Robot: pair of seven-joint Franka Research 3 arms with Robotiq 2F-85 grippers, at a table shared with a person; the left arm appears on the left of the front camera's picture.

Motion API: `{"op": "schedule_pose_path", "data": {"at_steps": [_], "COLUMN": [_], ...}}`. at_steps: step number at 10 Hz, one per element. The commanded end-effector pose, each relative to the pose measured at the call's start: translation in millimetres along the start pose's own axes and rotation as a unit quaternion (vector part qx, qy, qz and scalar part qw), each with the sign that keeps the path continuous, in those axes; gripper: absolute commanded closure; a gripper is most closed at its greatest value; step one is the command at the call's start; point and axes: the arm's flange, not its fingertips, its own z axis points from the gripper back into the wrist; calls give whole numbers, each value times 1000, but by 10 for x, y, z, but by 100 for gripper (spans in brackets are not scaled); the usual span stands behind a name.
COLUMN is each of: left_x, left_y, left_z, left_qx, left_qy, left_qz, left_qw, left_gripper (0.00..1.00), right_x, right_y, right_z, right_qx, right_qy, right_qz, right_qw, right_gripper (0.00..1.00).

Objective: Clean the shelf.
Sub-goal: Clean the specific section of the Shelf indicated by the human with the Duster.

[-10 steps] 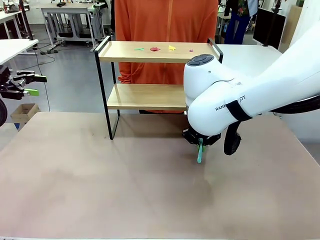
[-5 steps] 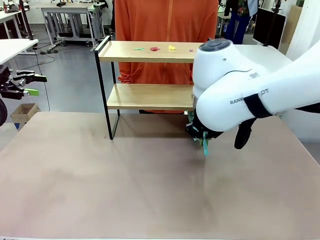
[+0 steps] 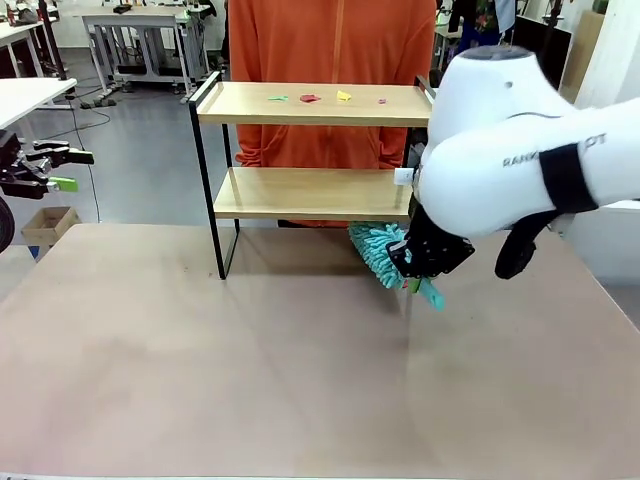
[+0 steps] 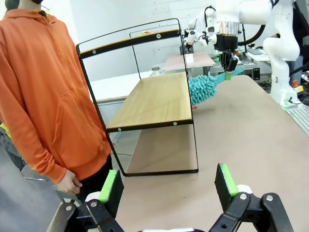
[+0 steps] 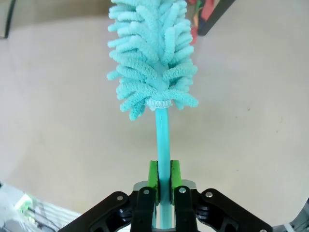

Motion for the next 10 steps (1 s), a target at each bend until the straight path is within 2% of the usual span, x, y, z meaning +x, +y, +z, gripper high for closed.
{"op": "schedule_pose_path", "data": {"at_steps": [1,3,4,7,10], "left_x": [33,33,33,33,33], "left_y": [-19,-19,-19,-19,-19], "left_z": [8,8,8,8,8], "left_qx": [0,0,0,0,0], "left_qy": [-2,-2,-2,-2,-2], "left_qz": [-2,-2,-2,-2,-2], "left_qw": [1000,1000,1000,1000,1000], "left_gripper": [0,0,0,0,0], "right_x": [-135,-198,-249,-422,-770], "right_y": [-176,-260,-312,-490,-820], "right_z": [163,266,323,451,701], "right_qx": [23,47,63,84,103], "right_qy": [17,34,49,78,70], "right_qz": [46,86,131,258,313], "right_qw": [999,995,988,959,941], "right_gripper": [87,87,87,87,87]}}
